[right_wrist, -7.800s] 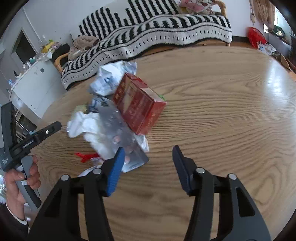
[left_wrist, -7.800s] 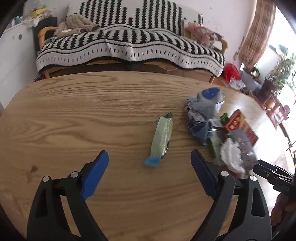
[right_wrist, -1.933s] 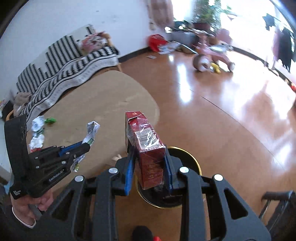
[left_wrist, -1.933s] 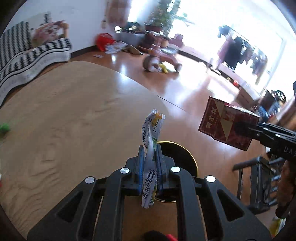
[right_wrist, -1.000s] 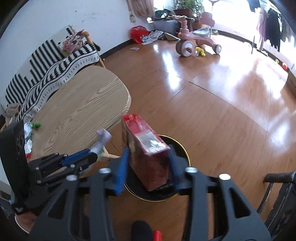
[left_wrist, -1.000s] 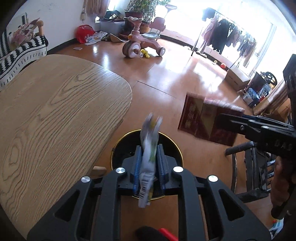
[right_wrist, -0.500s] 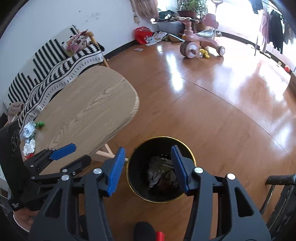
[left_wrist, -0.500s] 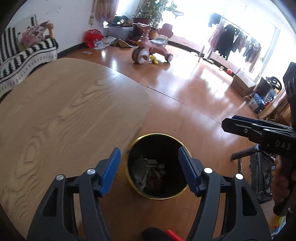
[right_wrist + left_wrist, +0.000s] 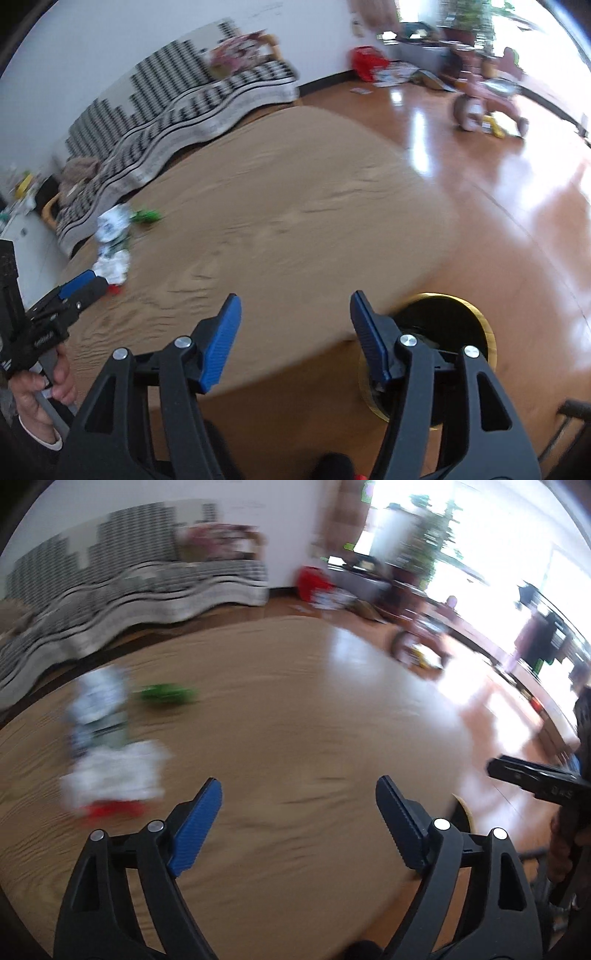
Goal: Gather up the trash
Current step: 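Grasp the white tissue with the right tool while the left tool grasps the red toy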
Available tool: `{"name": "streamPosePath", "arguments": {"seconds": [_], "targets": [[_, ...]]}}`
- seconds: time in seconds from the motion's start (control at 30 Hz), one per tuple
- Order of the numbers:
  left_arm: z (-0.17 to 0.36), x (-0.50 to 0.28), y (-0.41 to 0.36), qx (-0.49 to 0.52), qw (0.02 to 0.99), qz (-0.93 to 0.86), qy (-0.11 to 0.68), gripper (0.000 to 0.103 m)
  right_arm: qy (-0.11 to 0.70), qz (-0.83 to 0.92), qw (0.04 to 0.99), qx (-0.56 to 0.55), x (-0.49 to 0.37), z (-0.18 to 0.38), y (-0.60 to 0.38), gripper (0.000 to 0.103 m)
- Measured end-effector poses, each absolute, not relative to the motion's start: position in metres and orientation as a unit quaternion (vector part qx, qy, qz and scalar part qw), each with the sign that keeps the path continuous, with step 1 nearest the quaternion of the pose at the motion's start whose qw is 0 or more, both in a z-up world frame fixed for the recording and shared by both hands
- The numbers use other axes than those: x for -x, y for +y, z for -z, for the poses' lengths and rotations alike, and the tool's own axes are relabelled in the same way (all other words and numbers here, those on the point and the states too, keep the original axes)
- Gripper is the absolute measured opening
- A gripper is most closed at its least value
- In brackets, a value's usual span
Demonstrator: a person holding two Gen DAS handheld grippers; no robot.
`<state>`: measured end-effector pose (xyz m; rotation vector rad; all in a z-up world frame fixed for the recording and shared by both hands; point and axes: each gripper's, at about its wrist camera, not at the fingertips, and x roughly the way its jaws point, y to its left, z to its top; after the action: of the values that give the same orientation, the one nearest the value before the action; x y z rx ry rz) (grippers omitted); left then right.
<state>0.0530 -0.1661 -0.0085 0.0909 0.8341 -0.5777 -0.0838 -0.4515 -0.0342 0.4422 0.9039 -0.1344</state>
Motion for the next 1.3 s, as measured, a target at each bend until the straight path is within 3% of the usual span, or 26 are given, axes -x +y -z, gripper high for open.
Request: {"name": "streamPosePath", "arguments": {"seconds": [0.33, 0.77, 0.8, 0.83, 0.93, 1.3], "targets": [[0.038, -0.101, 0.005, -0.01, 0.897, 0.127, 0.424, 0.083, 0.471, -0.094, 0.854, -0.198, -0.056, 0.053, -0.29, 0.063], [0.071, -0.116, 0.022, -0.03, 0.883, 0.139, 0.447, 0.083, 0.494, -0.155, 0.831, -0.203, -0.163, 0.099, -0.188, 0.063], [0.072, -0.116, 0.022, -0.032, 0.883, 0.141, 0.446, 0.083, 0.492, -0.157, 0.832, -0.202, -0.166, 0.099, -0.186, 0.058], [0.073, -0.117, 0.02, -0.033, 0.883, 0.142, 0.446, 0.083, 0.493, -0.162, 0.83, -0.206, -0.167, 0.1, -0.186, 0.039], [0.075, -0.117, 0.015, -0.036, 0.882, 0.144, 0.447, 0.083, 0.487, -0.174, 0.829, -0.214, -0.166, 0.1, -0.188, 0.017], [0.084, -0.132, -0.041, -0.058, 0.877, 0.173, 0.445, 0.084, 0.438, -0.159, 0.843, -0.267, -0.116, 0.063, -0.263, 0.014]]}}
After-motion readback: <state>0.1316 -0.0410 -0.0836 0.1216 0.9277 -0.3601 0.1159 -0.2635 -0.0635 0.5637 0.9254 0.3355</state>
